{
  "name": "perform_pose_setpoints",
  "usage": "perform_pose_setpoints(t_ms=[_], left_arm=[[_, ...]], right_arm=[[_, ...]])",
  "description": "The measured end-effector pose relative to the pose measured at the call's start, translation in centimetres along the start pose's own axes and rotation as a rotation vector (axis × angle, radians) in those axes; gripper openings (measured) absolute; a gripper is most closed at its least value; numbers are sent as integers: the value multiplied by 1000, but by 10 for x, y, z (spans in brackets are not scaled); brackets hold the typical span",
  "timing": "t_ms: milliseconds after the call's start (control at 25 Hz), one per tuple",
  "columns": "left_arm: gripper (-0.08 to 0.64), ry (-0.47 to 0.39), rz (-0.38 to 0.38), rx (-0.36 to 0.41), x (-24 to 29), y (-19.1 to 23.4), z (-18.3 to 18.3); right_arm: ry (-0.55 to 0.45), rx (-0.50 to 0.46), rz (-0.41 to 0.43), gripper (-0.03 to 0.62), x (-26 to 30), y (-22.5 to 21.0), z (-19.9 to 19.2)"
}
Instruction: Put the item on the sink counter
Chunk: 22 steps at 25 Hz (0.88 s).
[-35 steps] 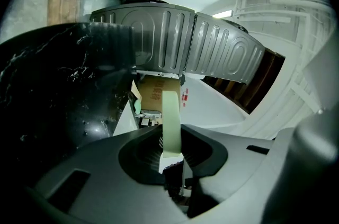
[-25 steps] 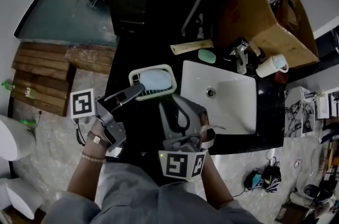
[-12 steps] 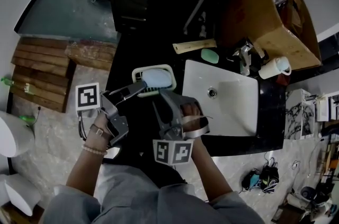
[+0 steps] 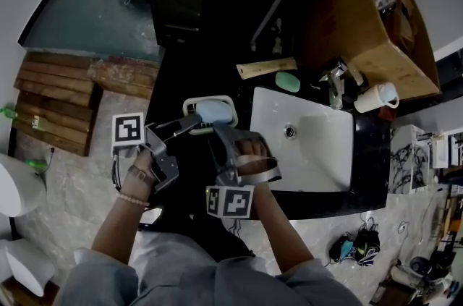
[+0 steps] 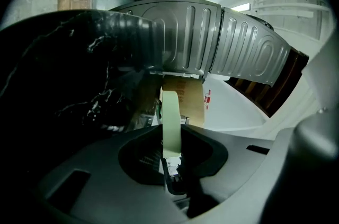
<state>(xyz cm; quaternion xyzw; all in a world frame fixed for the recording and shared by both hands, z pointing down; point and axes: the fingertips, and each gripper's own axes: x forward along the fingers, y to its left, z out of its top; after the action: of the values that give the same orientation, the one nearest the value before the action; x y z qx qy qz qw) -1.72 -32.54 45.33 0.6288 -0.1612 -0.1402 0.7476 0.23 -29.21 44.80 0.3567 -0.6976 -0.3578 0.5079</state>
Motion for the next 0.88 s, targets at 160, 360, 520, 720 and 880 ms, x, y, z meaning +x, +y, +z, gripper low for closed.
perform_pose_setpoints(t_ms=[160, 360, 520, 720, 880], left_arm=[[81, 1, 14, -15, 4, 7, 4], [81, 2, 28, -24, 5, 11, 5], [81, 7, 42, -30, 5, 16, 5], [81, 17, 45, -49, 6, 22, 4], [83, 26, 2, -65, 9, 17, 5]], right_arm=[[16, -11, 31, 127, 8, 9, -5], [23, 20, 50, 92, 11, 13, -9], [29, -19, 77, 76, 12, 18, -9], [54, -13, 102, 74, 15, 26, -11], [79, 31, 97, 74, 17, 24, -13]])
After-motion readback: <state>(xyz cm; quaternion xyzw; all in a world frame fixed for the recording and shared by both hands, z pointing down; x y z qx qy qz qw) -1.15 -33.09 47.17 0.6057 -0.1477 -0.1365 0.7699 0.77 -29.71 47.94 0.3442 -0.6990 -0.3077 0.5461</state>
